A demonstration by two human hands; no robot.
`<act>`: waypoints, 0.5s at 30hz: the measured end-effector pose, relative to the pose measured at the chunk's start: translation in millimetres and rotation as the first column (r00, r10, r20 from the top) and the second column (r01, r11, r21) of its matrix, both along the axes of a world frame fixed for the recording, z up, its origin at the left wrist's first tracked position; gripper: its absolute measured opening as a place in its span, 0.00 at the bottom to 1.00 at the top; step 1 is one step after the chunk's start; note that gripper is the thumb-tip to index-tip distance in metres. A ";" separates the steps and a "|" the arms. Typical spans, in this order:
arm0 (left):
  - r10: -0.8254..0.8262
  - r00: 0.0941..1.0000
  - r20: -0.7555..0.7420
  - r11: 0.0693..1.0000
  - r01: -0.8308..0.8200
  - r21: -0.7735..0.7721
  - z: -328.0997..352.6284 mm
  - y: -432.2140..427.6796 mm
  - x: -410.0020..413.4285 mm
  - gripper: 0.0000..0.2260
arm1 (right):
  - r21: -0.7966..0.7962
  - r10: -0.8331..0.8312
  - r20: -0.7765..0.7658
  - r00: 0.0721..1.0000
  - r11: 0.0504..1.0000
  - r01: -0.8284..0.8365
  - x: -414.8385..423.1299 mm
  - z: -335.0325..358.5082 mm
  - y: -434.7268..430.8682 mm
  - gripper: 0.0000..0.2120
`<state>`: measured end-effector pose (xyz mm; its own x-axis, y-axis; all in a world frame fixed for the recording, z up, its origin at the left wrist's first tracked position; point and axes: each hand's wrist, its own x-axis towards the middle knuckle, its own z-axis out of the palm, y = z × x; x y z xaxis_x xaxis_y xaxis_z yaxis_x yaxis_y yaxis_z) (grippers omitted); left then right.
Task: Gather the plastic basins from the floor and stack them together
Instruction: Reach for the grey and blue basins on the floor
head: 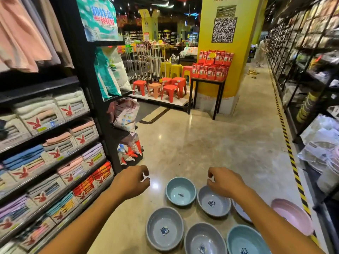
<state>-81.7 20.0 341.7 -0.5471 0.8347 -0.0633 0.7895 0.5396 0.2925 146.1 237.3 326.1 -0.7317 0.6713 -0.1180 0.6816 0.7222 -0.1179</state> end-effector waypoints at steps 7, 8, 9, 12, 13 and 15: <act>0.010 1.000 -0.012 1.000 -0.010 0.021 2.7 45.7 -60.9 0.14 | 0.036 0.060 -0.008 0.998 0.998 -0.060 -80.6 6.6 47.6 0.16; 0.006 1.000 -0.007 1.000 -0.006 0.005 1.1 49.2 -70.1 0.14 | 0.035 0.063 0.005 0.998 0.997 -0.064 -91.3 5.1 51.3 0.16; 0.003 1.000 0.001 1.000 -0.003 -0.006 -2.1 51.5 -79.4 0.14 | 0.032 0.065 0.024 0.998 0.997 -0.066 -100.8 2.9 53.4 0.16; -0.007 1.000 0.015 1.000 0.007 0.006 -9.9 60.0 -113.9 0.15 | 0.018 0.057 0.050 0.997 0.998 -0.057 -132.3 -1.7 61.3 0.15; -0.016 1.000 0.015 1.000 0.016 0.018 -10.7 63.8 -127.3 0.15 | 0.009 0.048 0.052 0.997 0.999 -0.048 -144.1 -0.6 64.9 0.16; -0.039 0.999 0.012 0.998 0.038 0.043 -13.7 70.6 -156.2 0.15 | 0.022 0.021 0.068 0.997 1.000 -0.022 -169.7 4.3 71.8 0.16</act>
